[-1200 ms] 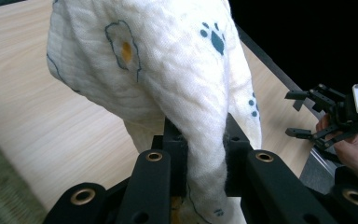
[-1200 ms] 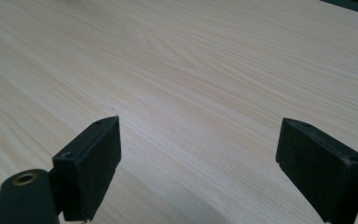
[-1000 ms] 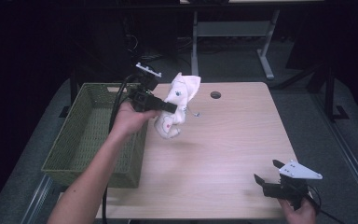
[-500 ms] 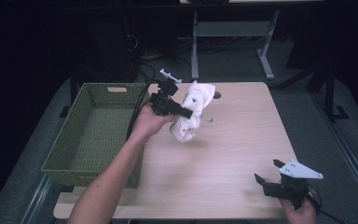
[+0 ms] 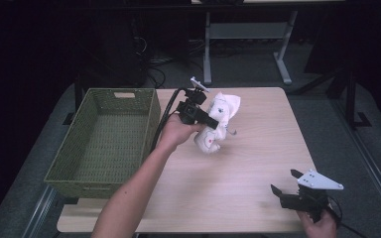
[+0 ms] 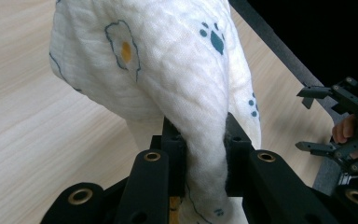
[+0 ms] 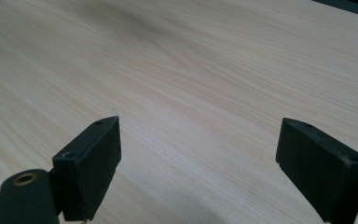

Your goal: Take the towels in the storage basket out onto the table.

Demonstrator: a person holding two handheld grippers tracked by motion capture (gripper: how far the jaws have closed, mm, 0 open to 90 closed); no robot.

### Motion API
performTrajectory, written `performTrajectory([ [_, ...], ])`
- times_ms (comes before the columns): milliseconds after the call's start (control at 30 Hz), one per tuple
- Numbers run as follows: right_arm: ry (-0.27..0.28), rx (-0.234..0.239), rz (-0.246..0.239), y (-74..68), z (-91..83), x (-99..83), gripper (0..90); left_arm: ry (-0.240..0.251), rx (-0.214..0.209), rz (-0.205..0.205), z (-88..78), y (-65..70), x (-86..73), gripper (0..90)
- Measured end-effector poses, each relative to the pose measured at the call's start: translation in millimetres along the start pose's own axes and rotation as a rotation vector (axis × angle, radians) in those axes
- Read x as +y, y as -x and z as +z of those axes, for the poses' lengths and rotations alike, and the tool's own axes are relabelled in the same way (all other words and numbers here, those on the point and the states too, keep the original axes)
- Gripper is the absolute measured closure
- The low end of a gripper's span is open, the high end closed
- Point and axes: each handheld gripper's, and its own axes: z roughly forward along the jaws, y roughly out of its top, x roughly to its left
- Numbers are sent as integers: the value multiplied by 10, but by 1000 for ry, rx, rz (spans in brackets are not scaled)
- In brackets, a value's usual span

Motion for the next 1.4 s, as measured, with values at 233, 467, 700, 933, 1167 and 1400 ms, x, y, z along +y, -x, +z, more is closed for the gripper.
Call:
performTrajectory([
  [233,-1,4,-1,2,-7,1,136,-33,12,-29,294,-7,34,758],
  [467,1,3,-12,5,-3,0,136,-78,36,-48,575,-11,19,759],
  [700,3,5,-11,6,-6,-1,136,-129,60,-67,870,-72,-94,757],
  [933,0,5,-18,4,-4,-1,136,-165,94,-67,1049,-84,-163,739],
  [1167,-4,9,-9,-14,3,-2,136,-171,97,-75,1195,-96,-227,683],
  [1400,-4,15,-14,-22,2,-3,136,-141,71,-64,1163,-64,-222,552],
])
